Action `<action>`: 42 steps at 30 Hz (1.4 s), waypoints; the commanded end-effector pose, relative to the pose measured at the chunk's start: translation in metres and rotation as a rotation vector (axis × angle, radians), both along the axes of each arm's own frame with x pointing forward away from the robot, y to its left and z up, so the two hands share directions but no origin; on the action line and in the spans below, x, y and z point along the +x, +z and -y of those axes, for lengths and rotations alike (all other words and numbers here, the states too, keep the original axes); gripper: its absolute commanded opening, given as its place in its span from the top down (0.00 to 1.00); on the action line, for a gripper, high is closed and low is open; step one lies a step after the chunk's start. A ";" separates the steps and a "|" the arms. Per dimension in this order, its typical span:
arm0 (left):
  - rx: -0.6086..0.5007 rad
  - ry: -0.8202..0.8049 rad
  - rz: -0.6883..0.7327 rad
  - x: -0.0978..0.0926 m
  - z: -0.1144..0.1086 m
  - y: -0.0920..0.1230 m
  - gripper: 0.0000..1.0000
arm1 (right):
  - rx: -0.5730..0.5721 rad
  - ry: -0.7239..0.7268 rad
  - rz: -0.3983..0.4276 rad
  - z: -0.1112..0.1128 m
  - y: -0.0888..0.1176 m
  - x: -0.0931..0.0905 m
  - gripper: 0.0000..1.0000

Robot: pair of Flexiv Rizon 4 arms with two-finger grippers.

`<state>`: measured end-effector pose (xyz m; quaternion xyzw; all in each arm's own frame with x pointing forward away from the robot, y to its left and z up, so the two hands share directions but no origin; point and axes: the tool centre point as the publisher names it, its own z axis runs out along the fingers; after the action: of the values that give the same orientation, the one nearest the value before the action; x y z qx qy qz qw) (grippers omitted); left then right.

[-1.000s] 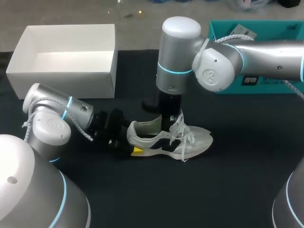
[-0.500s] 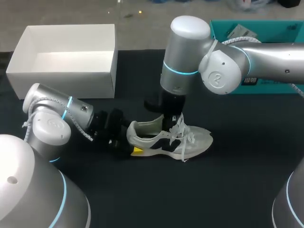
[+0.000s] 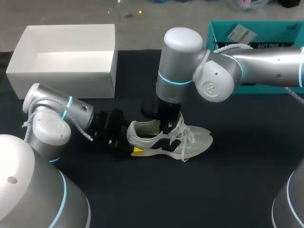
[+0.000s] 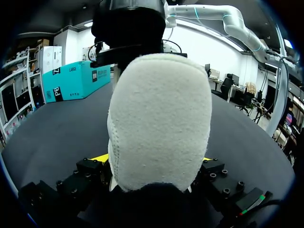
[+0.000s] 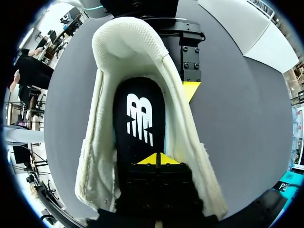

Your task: Take the shoe out of the shoebox, open the shoe tongue, remove and reinsert the insole, then place the shoe into the shoebox

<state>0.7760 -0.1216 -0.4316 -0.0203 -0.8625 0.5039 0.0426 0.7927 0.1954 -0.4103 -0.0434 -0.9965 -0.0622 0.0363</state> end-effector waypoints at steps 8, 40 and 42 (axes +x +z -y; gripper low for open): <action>0.002 0.000 0.000 -0.001 -0.002 -0.005 1.00 | -0.019 0.015 0.044 -0.007 -0.005 0.003 0.60; 0.002 0.000 0.000 -0.001 -0.002 -0.005 1.00 | -0.121 0.005 -0.186 0.005 -0.078 -0.034 1.00; 0.002 0.000 0.000 -0.001 -0.002 -0.005 1.00 | -0.130 -0.004 -0.191 0.007 -0.080 -0.035 1.00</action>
<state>0.7741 -0.1217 -0.4320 -0.0212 -0.8624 0.5038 0.0435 0.7784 0.1847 -0.4158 -0.0517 -0.9907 0.0001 0.1257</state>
